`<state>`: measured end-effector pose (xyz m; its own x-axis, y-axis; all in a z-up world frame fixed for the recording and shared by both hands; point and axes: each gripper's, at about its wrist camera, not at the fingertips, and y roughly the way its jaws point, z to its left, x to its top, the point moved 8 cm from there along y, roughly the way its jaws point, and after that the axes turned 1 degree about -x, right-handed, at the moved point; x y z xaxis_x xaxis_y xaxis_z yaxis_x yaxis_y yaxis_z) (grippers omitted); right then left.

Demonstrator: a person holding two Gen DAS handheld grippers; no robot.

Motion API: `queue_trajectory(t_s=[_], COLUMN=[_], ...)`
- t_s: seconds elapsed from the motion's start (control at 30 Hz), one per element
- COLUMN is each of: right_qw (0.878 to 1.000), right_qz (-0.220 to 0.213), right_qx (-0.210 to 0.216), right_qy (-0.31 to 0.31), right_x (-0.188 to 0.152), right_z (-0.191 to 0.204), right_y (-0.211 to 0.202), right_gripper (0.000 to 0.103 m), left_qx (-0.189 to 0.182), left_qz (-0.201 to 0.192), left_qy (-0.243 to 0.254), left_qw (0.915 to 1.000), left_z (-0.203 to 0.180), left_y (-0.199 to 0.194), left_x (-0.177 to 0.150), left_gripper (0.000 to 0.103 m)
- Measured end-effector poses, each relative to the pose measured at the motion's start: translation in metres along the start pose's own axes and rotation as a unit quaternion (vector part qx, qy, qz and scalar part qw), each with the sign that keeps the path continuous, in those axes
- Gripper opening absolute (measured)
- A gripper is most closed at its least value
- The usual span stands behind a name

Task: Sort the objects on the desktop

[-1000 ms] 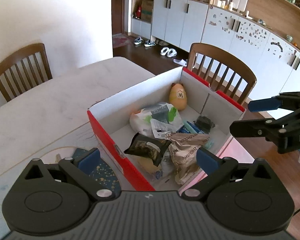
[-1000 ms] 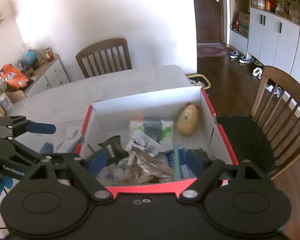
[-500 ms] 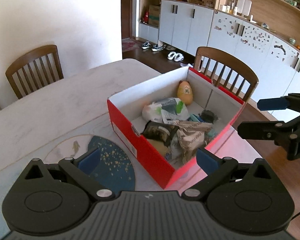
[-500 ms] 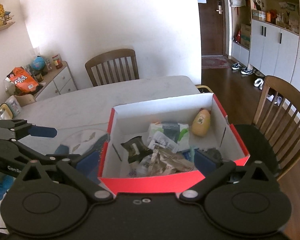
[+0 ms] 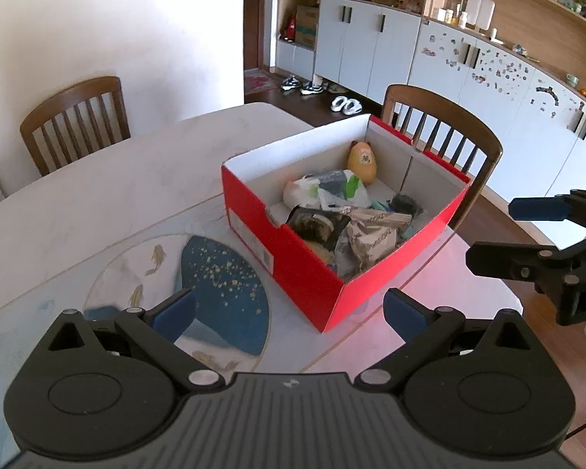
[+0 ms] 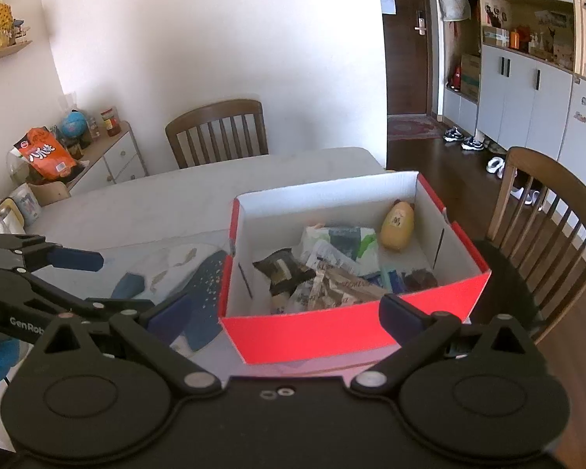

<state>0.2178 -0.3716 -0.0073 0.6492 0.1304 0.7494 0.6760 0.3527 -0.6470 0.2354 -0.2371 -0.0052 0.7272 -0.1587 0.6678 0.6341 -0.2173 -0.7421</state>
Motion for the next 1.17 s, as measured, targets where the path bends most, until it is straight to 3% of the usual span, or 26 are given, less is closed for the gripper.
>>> queue_trajectory(t_s=[0.5,1.17], right_qw=[1.000,1.000], right_qz=[0.010,0.025], right_qx=[-0.004,-0.008], right_qy=[0.007,0.008], right_x=[-0.021,-0.027], right_z=[0.009,0.004], right_y=[-0.004,0.007], right_gripper=[0.103,0.103], left_qx=[0.005,-0.004], left_qz=[0.010,0.005], left_qy=[0.007,0.003], left_qw=[0.9999,1.0000], left_z=[-0.003,-0.006], left_y=[-0.002,0.010], left_x=[-0.023,-0.014], left_gripper=[0.103,0.103])
